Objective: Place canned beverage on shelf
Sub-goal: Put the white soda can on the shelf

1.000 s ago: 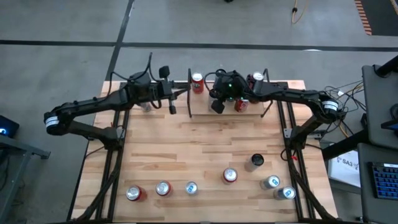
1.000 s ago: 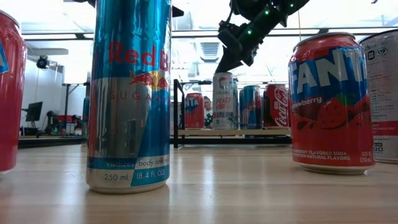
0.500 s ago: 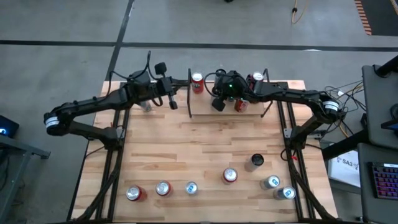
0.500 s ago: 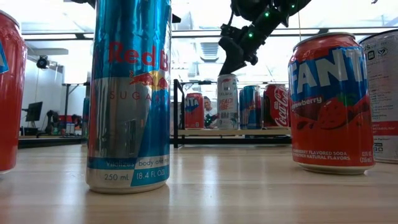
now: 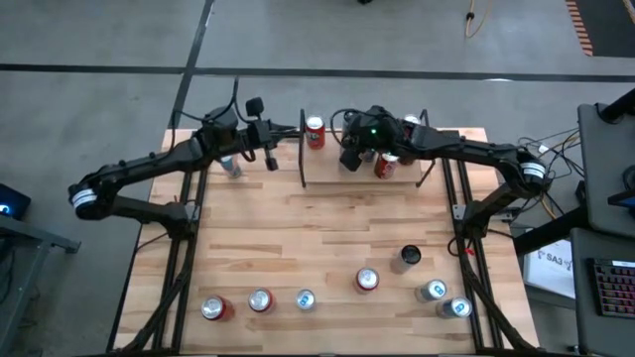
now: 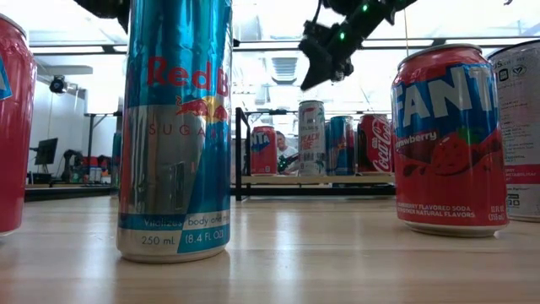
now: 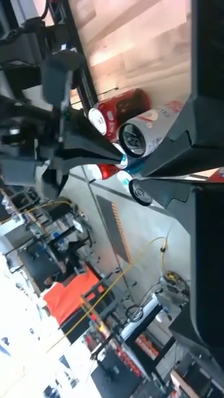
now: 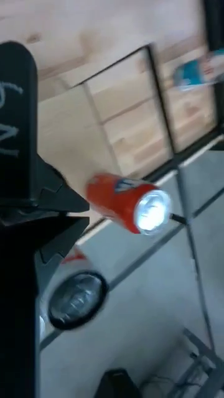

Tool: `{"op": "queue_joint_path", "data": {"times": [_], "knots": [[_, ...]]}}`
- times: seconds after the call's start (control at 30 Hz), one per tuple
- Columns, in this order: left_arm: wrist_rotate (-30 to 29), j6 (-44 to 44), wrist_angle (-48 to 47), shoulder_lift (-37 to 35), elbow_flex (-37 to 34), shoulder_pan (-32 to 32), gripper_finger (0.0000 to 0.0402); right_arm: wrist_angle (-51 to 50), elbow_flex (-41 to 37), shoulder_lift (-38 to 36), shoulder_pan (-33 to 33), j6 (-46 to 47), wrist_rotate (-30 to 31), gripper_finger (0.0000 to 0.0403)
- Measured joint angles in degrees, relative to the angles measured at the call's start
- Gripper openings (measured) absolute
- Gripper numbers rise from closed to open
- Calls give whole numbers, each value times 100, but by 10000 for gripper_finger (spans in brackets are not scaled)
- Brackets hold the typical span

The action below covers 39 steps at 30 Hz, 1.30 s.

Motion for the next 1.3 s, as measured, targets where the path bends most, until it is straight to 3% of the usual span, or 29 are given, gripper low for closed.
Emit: {"op": "queue_joint_path", "data": {"times": [0.27, 0.43, 0.7, 1.3], "knots": [[21, 60, 660, -521, -818, 134, 0, -209, 91, -83, 9, 488, -950, 12], [17, 406, 1362, -827, -1327, 194, 0, -433, 55, -67, 60, 716, -999, 12], [-40, 578, 1384, -1170, -1254, 205, 0, -653, 0, -66, 138, 778, -1107, 12], [-95, 645, 1315, -1145, -1263, 270, 0, -703, -212, -64, 147, 887, -1084, 12]]}}
